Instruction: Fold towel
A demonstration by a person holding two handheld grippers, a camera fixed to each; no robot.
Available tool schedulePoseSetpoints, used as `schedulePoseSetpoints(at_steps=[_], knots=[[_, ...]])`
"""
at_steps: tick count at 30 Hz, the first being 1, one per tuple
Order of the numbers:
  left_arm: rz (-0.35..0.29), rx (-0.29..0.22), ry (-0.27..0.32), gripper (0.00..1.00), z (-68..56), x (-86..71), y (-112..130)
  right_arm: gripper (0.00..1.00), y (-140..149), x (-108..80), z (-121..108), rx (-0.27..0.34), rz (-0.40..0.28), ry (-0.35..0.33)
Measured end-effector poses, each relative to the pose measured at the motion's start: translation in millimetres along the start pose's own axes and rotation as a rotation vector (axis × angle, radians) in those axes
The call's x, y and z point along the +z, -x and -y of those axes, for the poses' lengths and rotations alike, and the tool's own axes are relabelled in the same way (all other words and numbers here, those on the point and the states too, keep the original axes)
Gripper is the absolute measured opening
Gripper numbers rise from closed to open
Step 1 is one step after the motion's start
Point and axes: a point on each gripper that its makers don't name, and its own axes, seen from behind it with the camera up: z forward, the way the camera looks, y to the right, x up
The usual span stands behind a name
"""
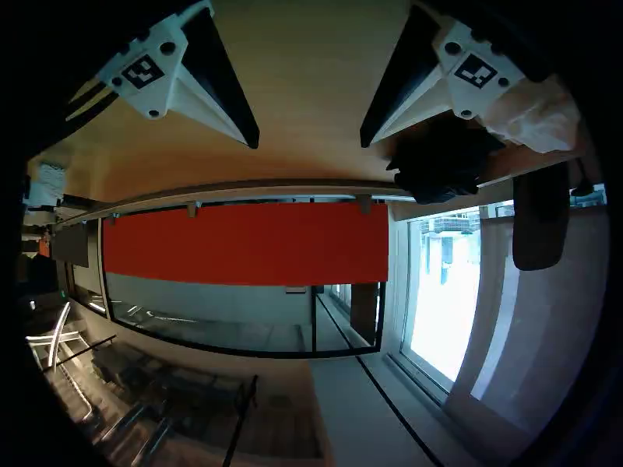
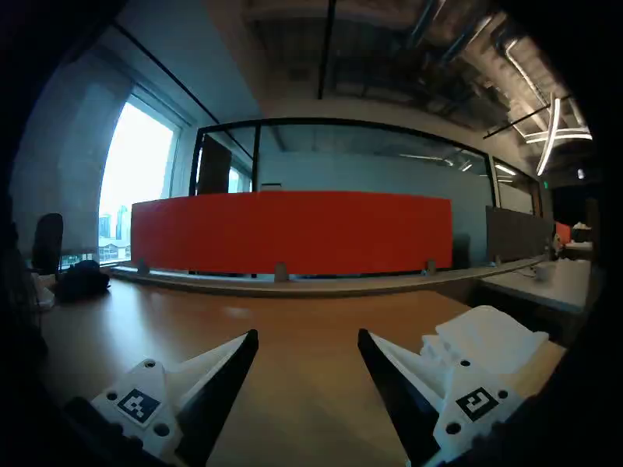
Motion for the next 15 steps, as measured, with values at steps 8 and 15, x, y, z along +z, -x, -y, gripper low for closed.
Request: schedulePoseSetpoints(at_steps=[8, 15], knots=[[0.001, 0.001, 0.000, 0.96, 0.2, -0.6, -2.1, 1.00, 0.5, -0.1, -0.3, 0.000, 0.000, 0.000], [0.001, 0.001, 0.000, 0.96, 0.7, -1.4, -4.0, 0.99, 0.1, -0.5, -0.3, 0.000, 0.000, 0.000]])
